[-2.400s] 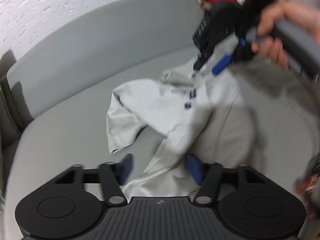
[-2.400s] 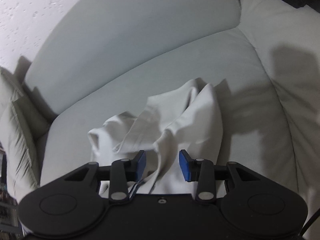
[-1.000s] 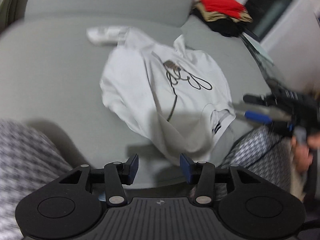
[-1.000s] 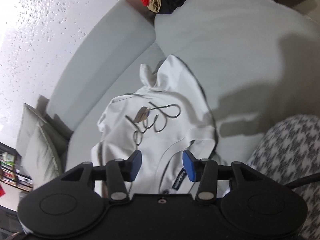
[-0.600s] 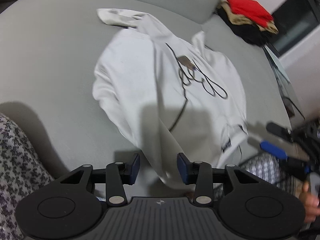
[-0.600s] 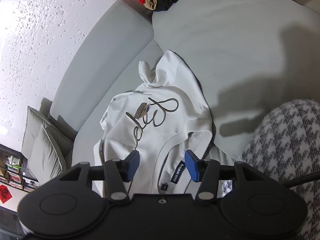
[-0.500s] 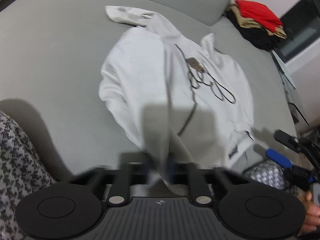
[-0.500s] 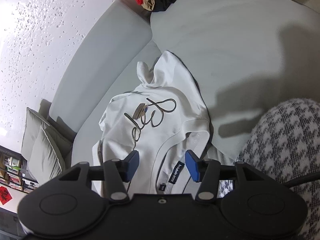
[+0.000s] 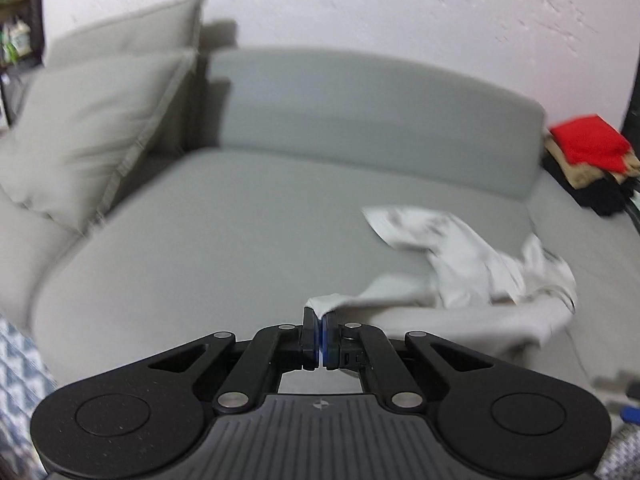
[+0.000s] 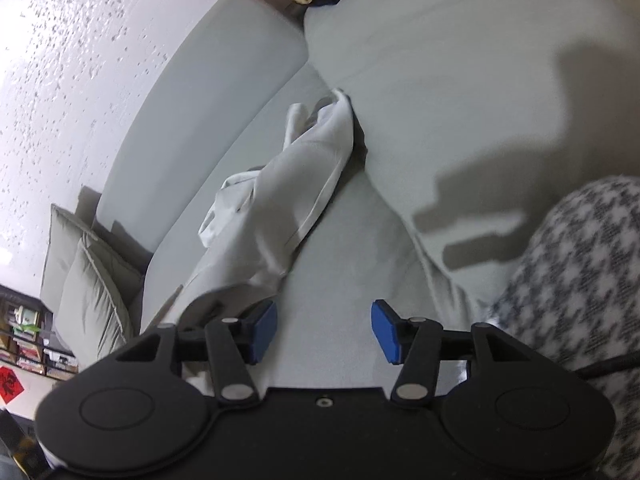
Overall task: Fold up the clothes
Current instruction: 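Lift the white shirt with both grippers and shake it out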
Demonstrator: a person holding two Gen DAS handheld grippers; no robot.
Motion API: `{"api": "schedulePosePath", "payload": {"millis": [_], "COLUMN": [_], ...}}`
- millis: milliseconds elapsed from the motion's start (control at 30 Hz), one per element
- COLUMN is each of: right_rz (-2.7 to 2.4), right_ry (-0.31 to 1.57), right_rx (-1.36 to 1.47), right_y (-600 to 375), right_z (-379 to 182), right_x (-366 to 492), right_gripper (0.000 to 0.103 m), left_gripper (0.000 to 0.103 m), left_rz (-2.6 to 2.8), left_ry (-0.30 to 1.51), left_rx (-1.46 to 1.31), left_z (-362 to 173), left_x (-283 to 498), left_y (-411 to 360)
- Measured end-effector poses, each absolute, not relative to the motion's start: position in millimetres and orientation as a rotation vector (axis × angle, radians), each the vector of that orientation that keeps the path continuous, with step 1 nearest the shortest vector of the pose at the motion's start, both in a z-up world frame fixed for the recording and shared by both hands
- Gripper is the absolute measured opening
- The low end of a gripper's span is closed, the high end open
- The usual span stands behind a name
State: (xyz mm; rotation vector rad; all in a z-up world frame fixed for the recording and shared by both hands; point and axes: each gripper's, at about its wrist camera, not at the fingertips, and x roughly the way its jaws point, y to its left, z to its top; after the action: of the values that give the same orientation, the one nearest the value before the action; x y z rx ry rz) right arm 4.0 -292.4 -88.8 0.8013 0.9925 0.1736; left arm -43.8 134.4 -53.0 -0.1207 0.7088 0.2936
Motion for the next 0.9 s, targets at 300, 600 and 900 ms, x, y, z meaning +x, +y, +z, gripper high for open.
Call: {"api": "schedulePosePath", "payload": {"millis": [300, 600, 900], "right_rz": [0.231, 0.062, 0.221], "right_ry": [0.944, 0.896, 0.747], "right_rx": [0.796, 0.971, 1.225], "right_y": [-278.2, -300.4, -305.2], "right_z": [-96.0, -161.5, -206.7], "right_x": [33.3, 123.5, 147.3], "right_gripper": [0.057, 0.049, 0.047], "left_gripper": [0.001, 0.001, 0.002], "left_rz": [0.259, 0.231, 0.162], "left_ry": [0.778, 0.805, 0.846], "left_rx": [-0.266, -0.380, -0.482], "left_z": [-66.7, -94.8, -120.8], "left_x": [-11.5, -8.4, -1.4], "left_y": [173.9, 181.6, 188.1]}}
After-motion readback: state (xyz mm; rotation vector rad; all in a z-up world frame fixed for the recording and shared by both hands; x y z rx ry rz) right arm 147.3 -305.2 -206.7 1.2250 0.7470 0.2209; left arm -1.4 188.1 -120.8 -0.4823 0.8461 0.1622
